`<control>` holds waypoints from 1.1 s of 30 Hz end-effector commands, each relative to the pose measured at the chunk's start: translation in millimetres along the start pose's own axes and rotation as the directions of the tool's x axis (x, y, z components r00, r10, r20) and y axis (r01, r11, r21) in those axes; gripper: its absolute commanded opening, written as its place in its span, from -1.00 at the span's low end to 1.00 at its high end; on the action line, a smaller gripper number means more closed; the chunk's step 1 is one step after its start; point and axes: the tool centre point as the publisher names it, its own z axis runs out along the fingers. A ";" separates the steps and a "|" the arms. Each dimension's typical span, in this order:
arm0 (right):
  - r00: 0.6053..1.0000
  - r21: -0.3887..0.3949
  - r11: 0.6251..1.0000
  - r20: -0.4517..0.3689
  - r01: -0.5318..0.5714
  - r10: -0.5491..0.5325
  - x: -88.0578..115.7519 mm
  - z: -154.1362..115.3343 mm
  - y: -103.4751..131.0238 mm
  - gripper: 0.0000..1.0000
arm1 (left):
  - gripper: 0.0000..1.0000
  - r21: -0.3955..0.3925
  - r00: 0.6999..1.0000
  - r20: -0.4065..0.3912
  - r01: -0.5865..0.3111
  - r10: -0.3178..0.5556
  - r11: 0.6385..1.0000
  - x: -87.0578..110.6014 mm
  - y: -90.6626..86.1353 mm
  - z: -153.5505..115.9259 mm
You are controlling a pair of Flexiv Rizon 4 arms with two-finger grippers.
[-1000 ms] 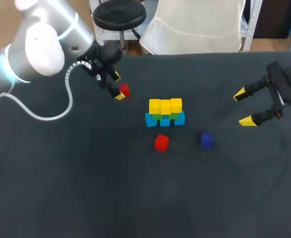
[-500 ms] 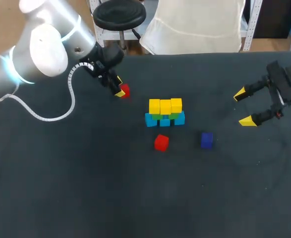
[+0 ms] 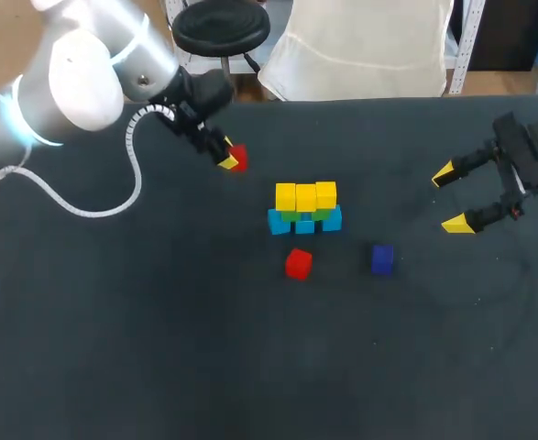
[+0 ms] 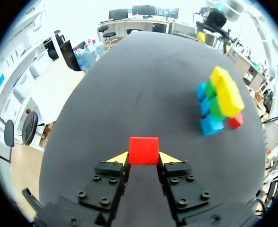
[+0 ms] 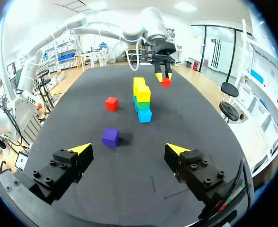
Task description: Place the blue cubes, place green cubes on the blue cubes, place the yellow cubes on the green cubes, then place the red cubes on the yellow cubes, and place purple cube on the red cubes.
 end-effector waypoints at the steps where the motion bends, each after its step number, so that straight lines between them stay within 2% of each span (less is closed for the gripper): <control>1: 1.000 -0.002 1.000 0.002 0.001 -0.001 0.7 0.6 -1.1 1.00 | -1.00 -0.032 1.000 0.013 -0.013 0.014 0.999 -3.5 -41.6 -25.9; 2: 1.000 -0.002 1.000 0.002 0.001 -0.001 0.7 0.6 -1.1 1.00 | -1.00 -0.025 0.999 0.037 -0.022 0.023 0.999 -6.3 -47.1 -29.9; 3: 1.000 -0.002 1.000 0.002 0.001 -0.001 0.7 0.6 -1.1 1.00 | -1.00 -0.015 1.000 0.017 -0.019 0.020 1.000 -9.7 -52.1 -32.5; 8: 1.000 -0.002 1.000 0.002 0.001 -0.001 0.7 0.6 -1.1 1.00 | -1.00 -0.011 0.997 0.048 -0.052 0.052 0.999 -26.4 -77.5 -49.4; 9: 1.000 -0.002 1.000 0.002 0.001 -0.001 0.7 0.6 -1.1 1.00 | -1.00 -0.009 0.998 0.021 -0.051 0.052 0.999 -30.8 -82.6 -51.9; 16: 1.000 -0.002 1.000 0.002 0.001 -0.001 0.7 0.6 -1.1 1.00 | -1.00 -0.005 0.996 -0.015 -0.093 0.093 0.996 -53.0 -108.6 -63.3; 18: 1.000 -0.002 1.000 0.002 0.001 -0.001 0.7 0.6 -1.1 1.00 | -1.00 -0.003 0.994 0.004 -0.105 0.105 0.994 -58.2 -115.5 -65.4; 26: 1.000 -0.002 1.000 0.002 0.001 -0.001 0.7 0.6 -1.1 1.00 | -1.00 -0.010 0.992 0.029 -0.125 0.125 0.992 -75.8 -140.4 -62.2; 27: 1.000 -0.002 1.000 0.002 0.001 -0.001 0.7 0.6 -1.1 1.00 | -1.00 -0.012 0.992 0.011 -0.126 0.127 0.992 -76.9 -142.3 -60.4; 31: 1.000 -0.002 1.000 0.002 0.001 -0.001 0.7 0.6 -1.1 1.00 | -1.00 0.000 0.989 0.066 -0.129 0.128 0.992 -79.9 -149.9 -54.0; 33: 1.000 -0.002 1.000 0.002 0.001 -0.001 0.7 0.6 -1.1 1.00 | -1.00 -0.002 0.990 0.049 -0.129 0.129 0.992 -81.8 -153.4 -50.4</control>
